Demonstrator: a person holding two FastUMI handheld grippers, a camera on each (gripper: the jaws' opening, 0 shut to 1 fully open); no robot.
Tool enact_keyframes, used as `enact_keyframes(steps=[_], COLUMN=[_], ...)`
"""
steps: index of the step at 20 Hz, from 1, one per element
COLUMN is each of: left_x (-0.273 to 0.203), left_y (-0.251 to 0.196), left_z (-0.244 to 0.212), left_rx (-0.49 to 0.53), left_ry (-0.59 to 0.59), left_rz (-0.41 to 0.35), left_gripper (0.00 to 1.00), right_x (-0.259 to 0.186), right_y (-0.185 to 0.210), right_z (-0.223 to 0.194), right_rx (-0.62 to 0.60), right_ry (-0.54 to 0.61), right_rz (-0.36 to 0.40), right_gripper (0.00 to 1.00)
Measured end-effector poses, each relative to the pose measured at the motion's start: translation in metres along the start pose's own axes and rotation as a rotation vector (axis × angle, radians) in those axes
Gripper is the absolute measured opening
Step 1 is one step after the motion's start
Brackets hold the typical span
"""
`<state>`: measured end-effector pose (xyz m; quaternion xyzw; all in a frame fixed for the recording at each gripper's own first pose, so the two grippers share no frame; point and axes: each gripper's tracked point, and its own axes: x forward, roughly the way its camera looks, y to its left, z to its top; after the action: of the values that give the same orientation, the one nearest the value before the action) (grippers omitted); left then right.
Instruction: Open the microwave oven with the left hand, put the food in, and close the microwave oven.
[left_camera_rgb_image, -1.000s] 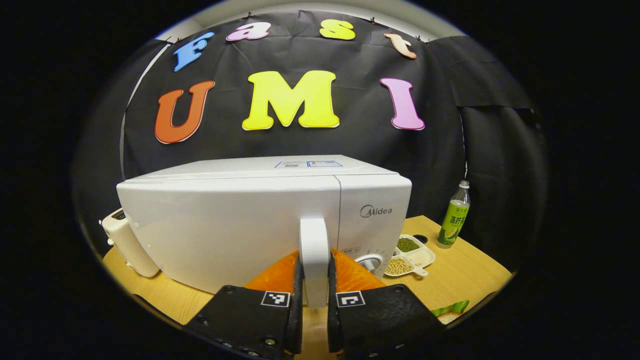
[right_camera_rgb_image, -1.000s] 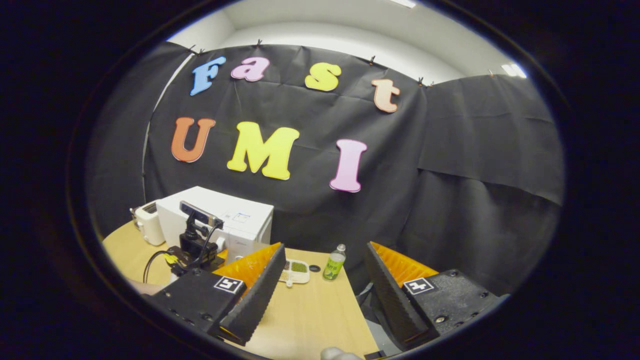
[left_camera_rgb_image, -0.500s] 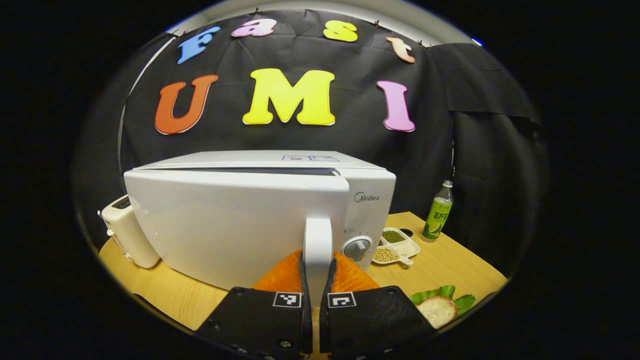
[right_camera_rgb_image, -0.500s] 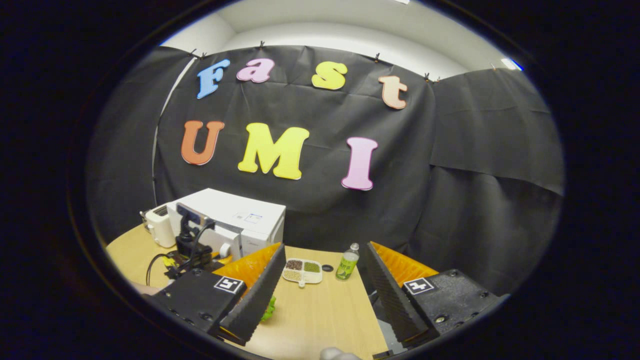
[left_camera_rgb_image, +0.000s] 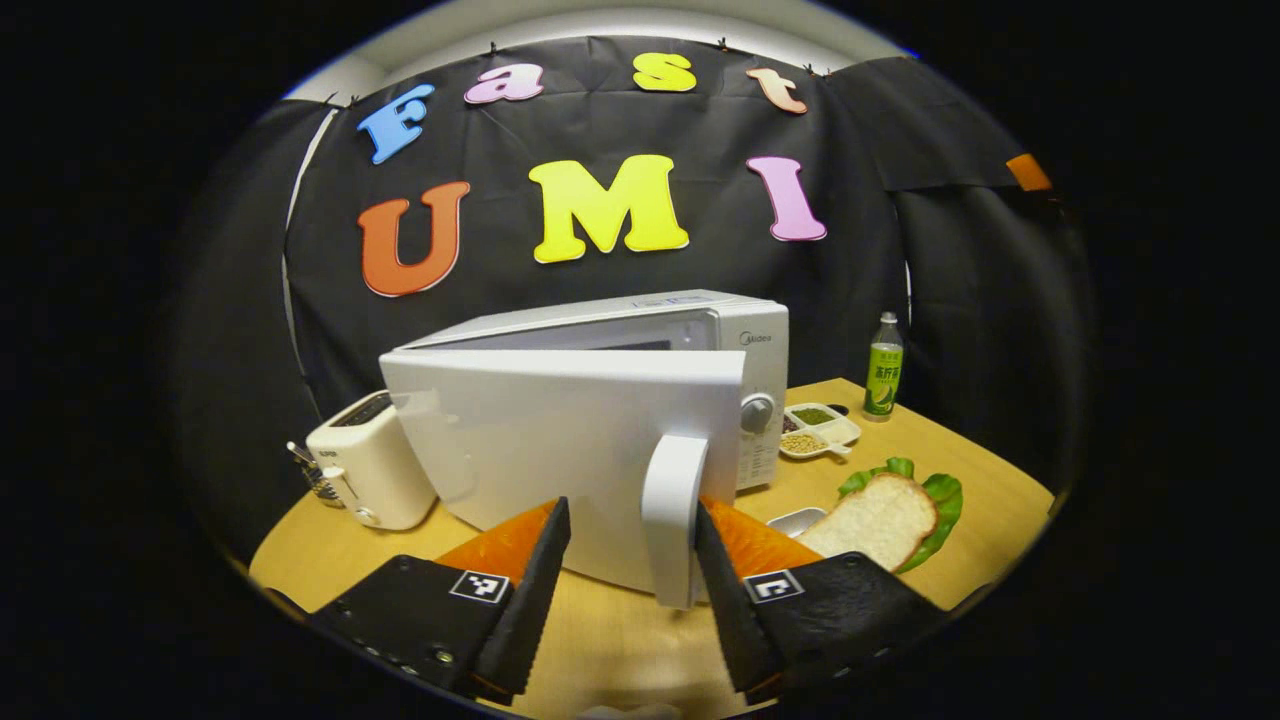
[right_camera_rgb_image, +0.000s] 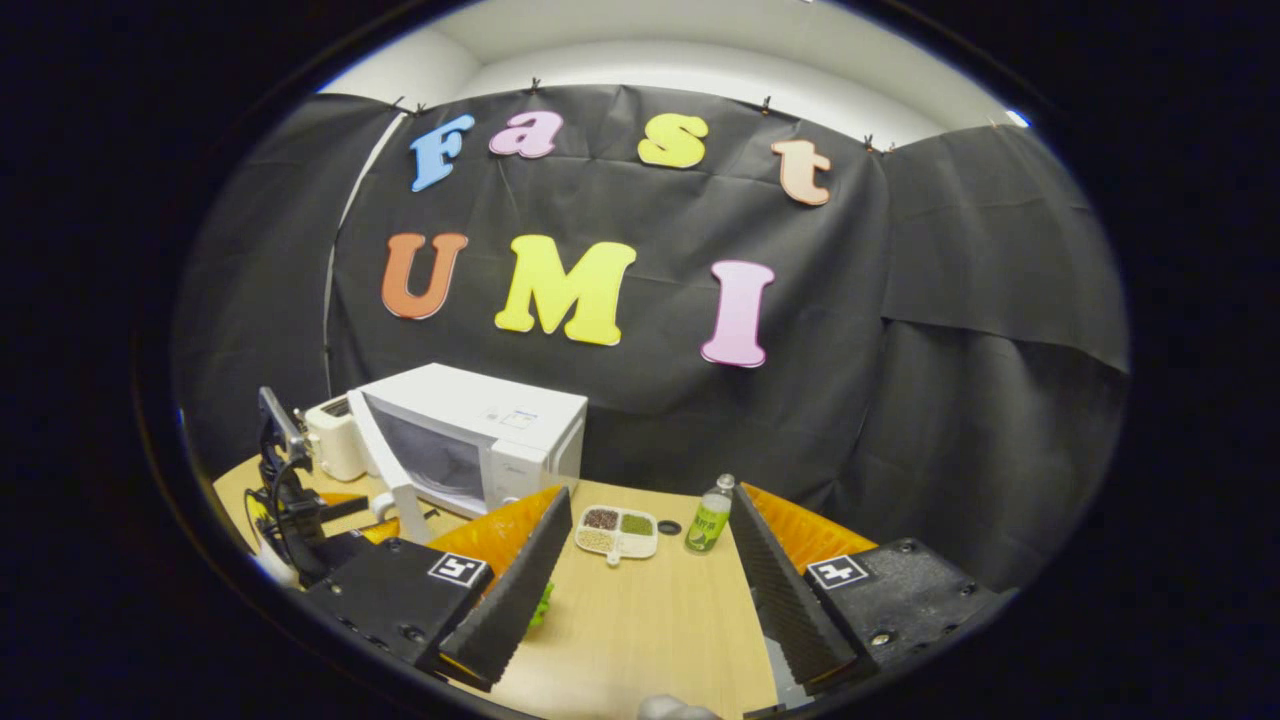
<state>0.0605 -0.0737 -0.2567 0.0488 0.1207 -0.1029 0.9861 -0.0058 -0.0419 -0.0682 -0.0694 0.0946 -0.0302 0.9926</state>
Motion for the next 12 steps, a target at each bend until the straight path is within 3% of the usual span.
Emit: enact_keyframes(steps=[1,3,4,5,6,10,12], left_x=[-0.004,-0.007,-0.011,-0.014,-0.02,-0.041,-0.054], left_y=[0.006,0.011,0.014,0.017,0.019,0.038,0.051], left_z=[0.002,0.0,-0.003,-0.004,-0.007,-0.014,-0.02], left_rx=[-0.007,-0.04,-0.056,-0.065,-0.066,-0.056,-0.058], left_ry=[-0.006,0.004,0.015,0.019,0.025,0.037,0.051], left_rz=[0.008,0.015,0.015,0.019,0.025,0.045,0.062], left_gripper=[0.87,0.94,0.96,0.9,0.97,0.97,0.96], right_x=[0.001,0.001,0.002,0.002,0.002,0.007,0.012], right_y=[0.001,0.006,0.008,0.011,0.013,0.03,0.04], right_z=[-0.003,-0.006,-0.007,-0.008,-0.009,-0.023,-0.034], right_rx=[0.003,0.008,0.005,0.001,-0.004,-0.004,-0.002], right_ry=[0.005,0.011,0.011,0.011,0.012,0.04,0.064], right_rz=[0.006,0.019,0.022,0.027,0.033,0.065,0.084], right_gripper=[0.97,0.97,0.97,0.96,0.97,1.0,0.96])
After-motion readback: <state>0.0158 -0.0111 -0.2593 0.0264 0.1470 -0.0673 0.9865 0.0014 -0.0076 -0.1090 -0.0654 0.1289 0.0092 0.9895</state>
